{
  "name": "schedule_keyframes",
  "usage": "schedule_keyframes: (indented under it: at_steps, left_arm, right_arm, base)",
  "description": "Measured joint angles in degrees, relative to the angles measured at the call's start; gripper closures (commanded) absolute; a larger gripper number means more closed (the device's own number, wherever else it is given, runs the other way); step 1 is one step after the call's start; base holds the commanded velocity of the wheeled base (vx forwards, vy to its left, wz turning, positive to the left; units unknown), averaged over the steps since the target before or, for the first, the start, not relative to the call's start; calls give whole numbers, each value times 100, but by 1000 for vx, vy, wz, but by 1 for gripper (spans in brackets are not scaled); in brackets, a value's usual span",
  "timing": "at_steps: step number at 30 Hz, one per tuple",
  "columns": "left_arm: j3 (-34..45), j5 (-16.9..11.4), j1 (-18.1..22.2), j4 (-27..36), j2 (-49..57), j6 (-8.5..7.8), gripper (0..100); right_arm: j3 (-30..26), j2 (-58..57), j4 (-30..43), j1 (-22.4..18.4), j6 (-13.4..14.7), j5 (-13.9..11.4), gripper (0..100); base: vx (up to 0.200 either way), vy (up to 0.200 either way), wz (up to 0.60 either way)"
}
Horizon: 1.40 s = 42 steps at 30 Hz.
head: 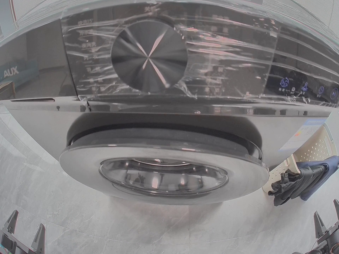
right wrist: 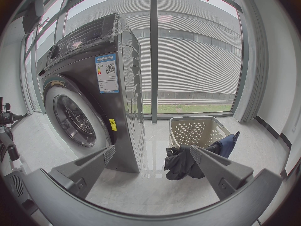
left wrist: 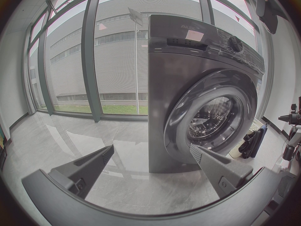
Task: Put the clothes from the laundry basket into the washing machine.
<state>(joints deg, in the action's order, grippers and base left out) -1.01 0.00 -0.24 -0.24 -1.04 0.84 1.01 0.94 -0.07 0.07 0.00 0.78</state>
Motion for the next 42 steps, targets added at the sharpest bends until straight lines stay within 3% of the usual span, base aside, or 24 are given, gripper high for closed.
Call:
schedule_keyframes:
  at_steps: [8, 14, 42]
  left_arm:
    - [0, 0, -2, 0, 0, 2, 0]
    - [0, 0, -2, 0, 0, -6, 0]
    - [0, -10, 0, 0, 0, -2, 0]
  right_arm:
    - [0, 0, 7, -2, 0, 11, 0]
    - [0, 0, 2, 0, 0, 11, 0]
    - [0, 0, 7, 11, 139, 44, 0]
  base:
    - [0, 0, 0]
    - [-200, 0, 0]
    - [0, 21, 0]
